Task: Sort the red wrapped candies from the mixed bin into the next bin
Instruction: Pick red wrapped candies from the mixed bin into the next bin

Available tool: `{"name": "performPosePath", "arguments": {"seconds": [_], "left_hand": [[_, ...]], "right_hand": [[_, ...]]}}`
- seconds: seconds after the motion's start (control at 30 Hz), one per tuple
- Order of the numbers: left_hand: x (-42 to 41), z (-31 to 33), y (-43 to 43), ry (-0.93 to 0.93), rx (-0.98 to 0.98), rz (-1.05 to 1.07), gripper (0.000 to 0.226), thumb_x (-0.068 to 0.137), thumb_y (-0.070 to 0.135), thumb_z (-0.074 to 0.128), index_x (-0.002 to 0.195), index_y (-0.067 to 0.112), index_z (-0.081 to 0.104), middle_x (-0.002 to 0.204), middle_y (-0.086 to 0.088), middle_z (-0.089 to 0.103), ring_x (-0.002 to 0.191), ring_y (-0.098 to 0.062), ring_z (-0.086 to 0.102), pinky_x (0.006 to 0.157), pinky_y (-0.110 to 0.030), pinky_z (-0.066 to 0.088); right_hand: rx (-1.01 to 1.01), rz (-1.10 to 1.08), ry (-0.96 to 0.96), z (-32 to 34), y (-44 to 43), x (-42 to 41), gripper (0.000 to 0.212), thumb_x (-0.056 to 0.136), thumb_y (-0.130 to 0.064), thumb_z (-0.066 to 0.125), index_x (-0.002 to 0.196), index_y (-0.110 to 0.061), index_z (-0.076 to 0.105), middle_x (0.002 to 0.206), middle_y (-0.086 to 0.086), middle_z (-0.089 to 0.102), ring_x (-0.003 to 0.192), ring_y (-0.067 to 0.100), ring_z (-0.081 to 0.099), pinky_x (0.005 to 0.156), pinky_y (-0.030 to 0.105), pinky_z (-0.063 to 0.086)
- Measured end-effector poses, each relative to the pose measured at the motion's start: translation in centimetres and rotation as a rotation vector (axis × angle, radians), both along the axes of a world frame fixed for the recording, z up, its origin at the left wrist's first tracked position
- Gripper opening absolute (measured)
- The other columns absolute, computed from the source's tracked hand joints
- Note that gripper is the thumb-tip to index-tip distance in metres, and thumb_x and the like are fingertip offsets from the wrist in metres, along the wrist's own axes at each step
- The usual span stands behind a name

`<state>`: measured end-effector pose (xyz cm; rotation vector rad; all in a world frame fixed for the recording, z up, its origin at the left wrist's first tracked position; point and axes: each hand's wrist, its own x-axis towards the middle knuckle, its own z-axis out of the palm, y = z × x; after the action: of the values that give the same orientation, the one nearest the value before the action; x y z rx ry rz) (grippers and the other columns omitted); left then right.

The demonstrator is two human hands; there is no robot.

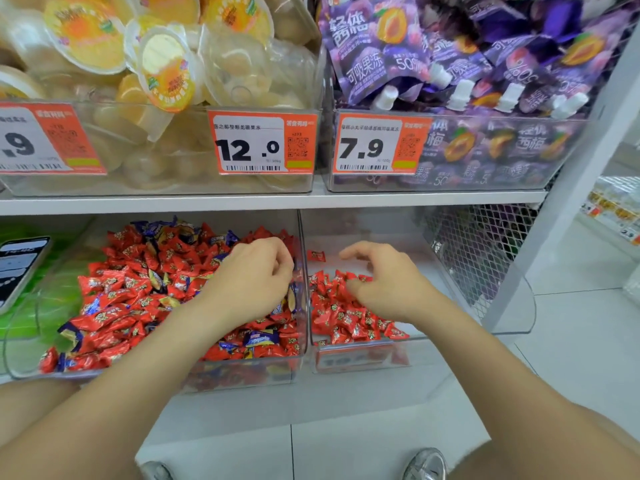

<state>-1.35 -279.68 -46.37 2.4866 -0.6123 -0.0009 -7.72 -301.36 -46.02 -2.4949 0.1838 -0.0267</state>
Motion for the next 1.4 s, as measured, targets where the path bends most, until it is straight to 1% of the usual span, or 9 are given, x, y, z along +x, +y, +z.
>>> {"name": "performPosePath", "arguments": {"seconds": [0.1, 0.27, 0.5, 0.77, 0.87, 1.0, 1.1, 1.23, 1.4], "left_hand": [[0.7, -0.1, 1.9, 0.028, 0.260, -0.119, 0.016, 0.103, 0.018, 0.058, 0.110, 0.027, 0.069, 0.095, 0.006, 0.072, 0.077, -0.009, 0.068, 0.075, -0.031, 0.058], [1.4, -1.8, 2.2, 0.121, 0.437, -0.366, 0.051, 0.080, 0.046, 0.087, 0.126, 0.031, 0.069, 0.118, 0.011, 0.065, 0.110, -0.012, 0.058, 0.096, -0.036, 0.052], [1.1, -3.3, 0.6, -0.081, 0.597, -0.392, 0.073, 0.064, 0.076, 0.080, 0.122, 0.033, 0.070, 0.114, 0.010, 0.056, 0.106, -0.017, 0.058, 0.079, -0.034, 0.053], [1.3, -3.8, 1.0, -0.208, 0.548, -0.389, 0.017, 0.088, 0.050, 0.069, 0.094, 0.036, 0.077, 0.085, 0.018, 0.073, 0.086, -0.005, 0.064, 0.082, -0.033, 0.041], [2.2, -3.0, 2.2, -0.163, 0.414, -0.325, 0.013, 0.091, 0.050, 0.073, 0.095, 0.039, 0.079, 0.092, 0.024, 0.075, 0.091, -0.001, 0.068, 0.089, -0.034, 0.051], [2.1, -0.9, 3.9, -0.005, -0.054, -0.167, 0.005, 0.090, 0.037, 0.080, 0.087, 0.034, 0.083, 0.075, 0.030, 0.072, 0.071, 0.010, 0.065, 0.071, -0.017, 0.049], [1.3, 0.2, 4.0, 0.229, -0.393, -0.079, 0.005, 0.092, 0.029, 0.080, 0.090, 0.029, 0.083, 0.080, 0.010, 0.078, 0.068, -0.003, 0.067, 0.068, -0.027, 0.059], [0.0, 0.9, 3.0, 0.606, -0.679, -0.027, 0.017, 0.093, 0.023, 0.077, 0.100, 0.008, 0.080, 0.088, -0.011, 0.079, 0.079, -0.018, 0.072, 0.077, -0.032, 0.066], [-0.5, 1.0, 1.7, 0.735, -0.863, -0.009, 0.028, 0.090, 0.018, 0.077, 0.112, 0.000, 0.075, 0.102, -0.020, 0.079, 0.102, -0.028, 0.077, 0.087, -0.033, 0.064]], "right_hand": [[0.017, 0.009, -0.136, -0.2, 1.2, -0.5, 0.038, 0.092, -0.006, 0.055, 0.103, -0.037, 0.073, 0.107, -0.013, 0.075, 0.094, 0.008, 0.068, 0.082, 0.018, 0.054], [0.082, 0.077, -0.206, 0.6, 4.1, -0.7, 0.035, 0.087, 0.000, 0.054, 0.078, -0.027, 0.076, 0.060, -0.011, 0.070, 0.049, 0.007, 0.059, 0.052, 0.017, 0.047], [0.066, 0.053, -0.233, 0.5, 5.0, 0.8, 0.032, 0.086, -0.004, 0.055, 0.079, -0.026, 0.077, 0.058, -0.005, 0.069, 0.049, 0.009, 0.060, 0.055, 0.024, 0.053], [0.039, 0.051, -0.216, 0.4, 5.0, 1.3, 0.031, 0.087, -0.005, 0.055, 0.079, -0.025, 0.077, 0.058, -0.004, 0.070, 0.055, 0.009, 0.063, 0.058, 0.010, 0.044], [0.040, 0.044, -0.233, 0.4, 4.9, 1.1, 0.031, 0.089, -0.004, 0.056, 0.082, -0.025, 0.077, 0.060, -0.005, 0.070, 0.057, 0.004, 0.063, 0.060, 0.007, 0.043], [0.081, 0.072, -0.339, 0.0, 5.0, 1.1, 0.026, 0.088, -0.008, 0.063, 0.100, -0.029, 0.074, 0.079, -0.011, 0.071, 0.071, 0.005, 0.065, 0.069, 0.013, 0.049], [0.029, 0.274, -0.432, 0.0, 5.5, 1.1, 0.040, 0.087, -0.027, 0.078, 0.126, -0.036, 0.069, 0.102, -0.014, 0.069, 0.091, 0.009, 0.065, 0.080, 0.018, 0.049], [0.040, 0.292, -0.464, -0.1, 6.1, 1.1, 0.043, 0.088, -0.034, 0.085, 0.129, -0.032, 0.075, 0.100, -0.013, 0.072, 0.083, 0.011, 0.069, 0.079, 0.025, 0.056], [0.163, 0.239, -0.372, 0.9, 5.0, 0.5, 0.022, 0.090, -0.023, 0.083, 0.111, -0.031, 0.079, 0.077, -0.014, 0.075, 0.064, 0.003, 0.069, 0.065, 0.012, 0.051]]}}
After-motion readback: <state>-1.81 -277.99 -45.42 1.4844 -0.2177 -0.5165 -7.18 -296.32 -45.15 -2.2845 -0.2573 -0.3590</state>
